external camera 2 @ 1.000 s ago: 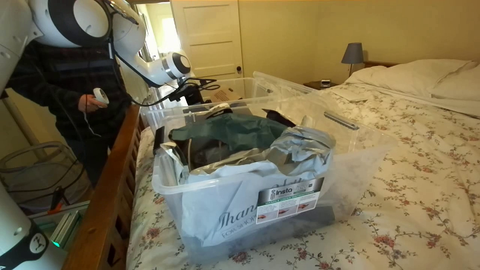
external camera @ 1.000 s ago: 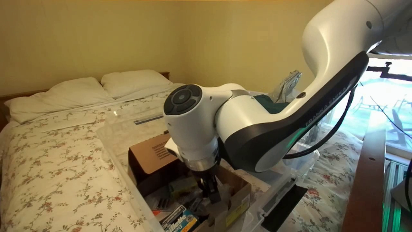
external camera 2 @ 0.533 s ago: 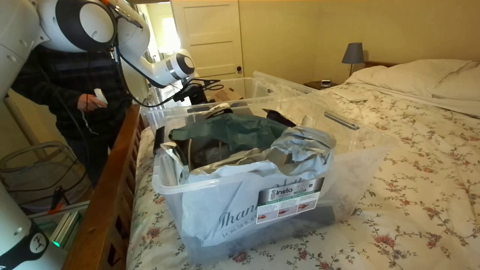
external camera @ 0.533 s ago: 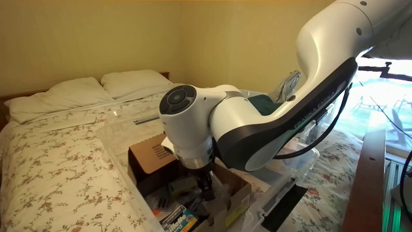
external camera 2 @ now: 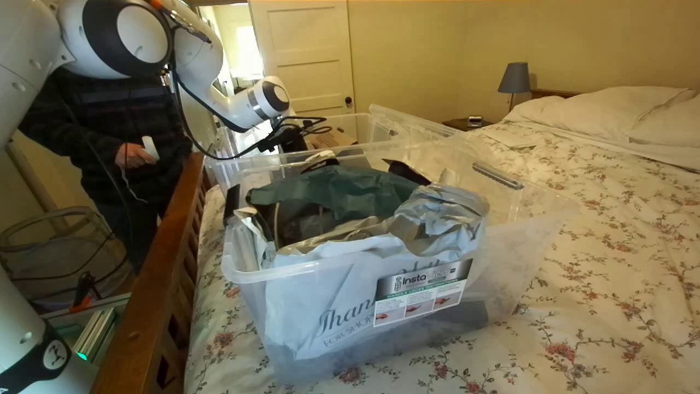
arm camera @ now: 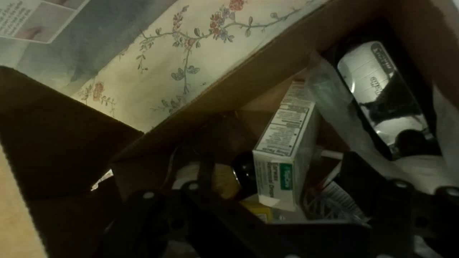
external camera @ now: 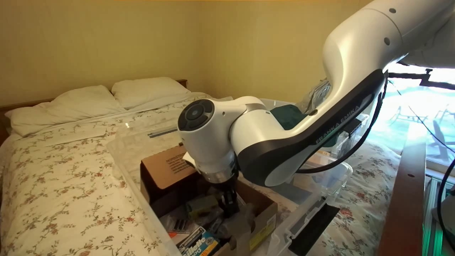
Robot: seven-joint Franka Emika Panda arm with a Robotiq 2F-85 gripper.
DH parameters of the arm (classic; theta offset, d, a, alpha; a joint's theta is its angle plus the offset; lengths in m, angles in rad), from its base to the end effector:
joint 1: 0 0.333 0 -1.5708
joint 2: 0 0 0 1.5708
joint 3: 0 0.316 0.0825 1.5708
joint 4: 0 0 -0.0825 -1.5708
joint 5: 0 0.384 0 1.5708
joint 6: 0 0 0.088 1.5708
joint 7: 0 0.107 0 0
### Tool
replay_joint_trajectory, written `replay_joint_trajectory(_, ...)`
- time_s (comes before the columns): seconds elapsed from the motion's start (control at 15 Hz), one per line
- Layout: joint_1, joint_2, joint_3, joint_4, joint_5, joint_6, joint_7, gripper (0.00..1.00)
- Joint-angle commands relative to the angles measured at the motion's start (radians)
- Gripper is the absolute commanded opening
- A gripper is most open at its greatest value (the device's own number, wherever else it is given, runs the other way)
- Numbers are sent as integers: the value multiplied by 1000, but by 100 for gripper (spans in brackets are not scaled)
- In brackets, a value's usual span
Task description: Move two white boxes to the storage bin on the right
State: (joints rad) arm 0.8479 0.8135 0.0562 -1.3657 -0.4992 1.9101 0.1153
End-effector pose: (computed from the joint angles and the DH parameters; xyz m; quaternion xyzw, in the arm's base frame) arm 0.4718 0.5315 0.2182 0.8504 0.4696 -0.0155 0.2367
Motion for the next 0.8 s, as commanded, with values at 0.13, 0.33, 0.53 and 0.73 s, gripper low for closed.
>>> replay_joint_trajectory(0.13,0,25,5,29,-10,-49,-8,45)
replay_joint_trajectory(0.33,7,12,4,20,-15,-55,-1,24)
replay_joint_trajectory(0.53,11,-7,9,21,-10,-45,8,6)
replay_joint_trajectory(0.73,13,-25,15,19,-3,-44,8,5)
